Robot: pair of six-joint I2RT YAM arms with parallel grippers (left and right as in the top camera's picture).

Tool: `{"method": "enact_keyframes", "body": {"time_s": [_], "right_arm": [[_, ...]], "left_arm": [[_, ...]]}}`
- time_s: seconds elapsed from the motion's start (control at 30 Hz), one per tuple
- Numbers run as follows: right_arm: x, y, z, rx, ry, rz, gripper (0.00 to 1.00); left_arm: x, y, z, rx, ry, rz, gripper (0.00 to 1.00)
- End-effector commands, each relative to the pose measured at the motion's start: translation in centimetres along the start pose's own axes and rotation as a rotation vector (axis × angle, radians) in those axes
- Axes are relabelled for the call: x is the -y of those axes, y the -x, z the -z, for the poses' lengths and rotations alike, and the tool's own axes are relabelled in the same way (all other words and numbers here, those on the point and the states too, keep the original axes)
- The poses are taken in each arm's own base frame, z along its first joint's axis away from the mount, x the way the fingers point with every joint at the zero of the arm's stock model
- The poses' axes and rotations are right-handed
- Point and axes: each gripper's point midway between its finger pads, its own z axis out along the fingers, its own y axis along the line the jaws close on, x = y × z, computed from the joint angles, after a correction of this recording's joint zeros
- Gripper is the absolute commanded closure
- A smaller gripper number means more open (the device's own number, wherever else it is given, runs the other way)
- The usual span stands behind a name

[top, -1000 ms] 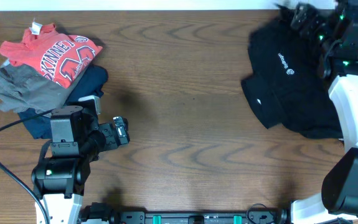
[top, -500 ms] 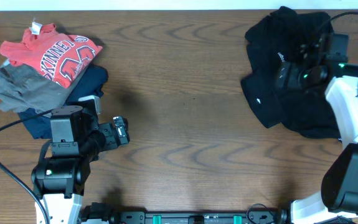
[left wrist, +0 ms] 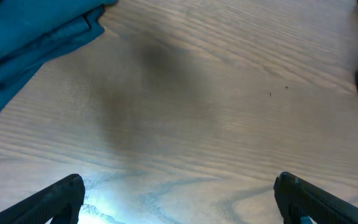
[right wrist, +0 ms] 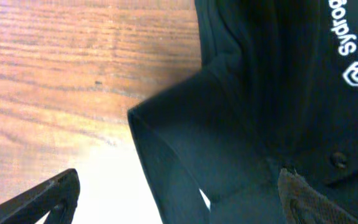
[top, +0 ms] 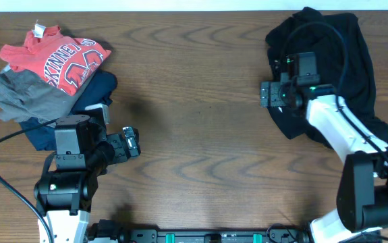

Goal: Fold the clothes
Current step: 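Drag the black t-shirt with the right gripper toward the table center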

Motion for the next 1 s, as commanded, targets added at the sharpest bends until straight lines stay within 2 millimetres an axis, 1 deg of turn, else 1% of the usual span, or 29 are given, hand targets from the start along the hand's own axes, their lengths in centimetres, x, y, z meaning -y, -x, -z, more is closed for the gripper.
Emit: {"method": "enact_keyframes", "body": {"time_s": [0.0, 0.1, 0.13, 0.3, 0.37, 0.43, 0.47, 0.5, 0.53, 0.57, 0.63, 0.7, 0.77, 0.8, 0.83, 0.87, 0.97], "right_arm": [[0.1, -1.3, -1.9, -0.016, -0.095, -0.071, 0.01], [1.0, -1.9, -3.1, -0.008, -0.209, -0.142, 0.01], [1.0, -2.1, -3.4, -0.007, -0.223, -0.154, 0.01], [0.1, -2.4, -5.7, 0.008, -0.212, -0.17, 0.01], [0.0, -2.4, -6.3, 0.018, -0.209, -0.183, 0.04], [0.1, -2.3, -6.5, 0.028, -0.218, -0.194, 0.17], [0.4, -2.3, -6.5, 0.033, -0.236, -0.205, 0.27], [0.7, -2.2, -6.4, 0.041, -0.254, -0.215, 0.53], [0.9, -2.1, -6.4, 0.047, -0.263, -0.219, 0.87], [0.9, -2.0, -6.4, 0.049, -0.262, -0.22, 0.99], [0.7, -1.9, -6.4, 0.048, -0.254, -0.218, 0.99], [-0.7, -1.8, -6.4, 0.035, -0.198, -0.169, 0.99], [-3.2, -1.6, -6.3, 0.025, -0.11, -0.094, 0.99], [-4.9, -1.3, -6.0, 0.026, -0.054, -0.046, 0.99], [-6.2, -1.0, -5.7, 0.032, -0.019, -0.016, 0.99], [-8.1, -0.6, -5.2, 0.043, 0.03, 0.033, 0.99], [-13.4, 1.3, -3.1, 0.112, 0.118, 0.117, 0.99]], "left_arm": [[0.5, 0.8, 0.6, 0.021, -0.017, -0.015, 0.02], [0.4, 0.7, 0.6, 0.018, -0.016, -0.015, 0.02], [0.4, 0.7, 0.6, 0.018, -0.016, -0.015, 0.02], [0.4, 0.5, 0.6, 0.011, -0.015, -0.014, 0.02], [0.4, 0.5, 0.6, 0.01, -0.014, -0.013, 0.02], [0.4, 0.4, 0.6, 0.007, -0.013, -0.013, 0.02], [0.4, 0.3, 0.6, 0.004, -0.012, -0.012, 0.02], [0.4, 0.3, 0.6, 0.003, -0.012, -0.012, 0.02], [0.3, 0.3, 0.6, 0.001, -0.012, -0.012, 0.02], [0.3, 0.2, 0.6, 0.0, -0.012, -0.012, 0.02], [0.3, 0.3, 0.6, 0.001, -0.012, -0.012, 0.02], [0.3, 0.3, 0.6, 0.001, -0.012, -0.012, 0.02], [0.3, 0.3, 0.6, 0.001, -0.012, -0.012, 0.02], [0.3, 0.3, 0.6, 0.001, -0.012, -0.012, 0.02], [0.3, 0.3, 0.6, 0.001, -0.011, -0.012, 0.02], [0.3, 0.3, 0.6, 0.001, -0.011, -0.012, 0.02], [0.4, 0.3, 0.6, 0.004, -0.012, -0.013, 0.02]]}}
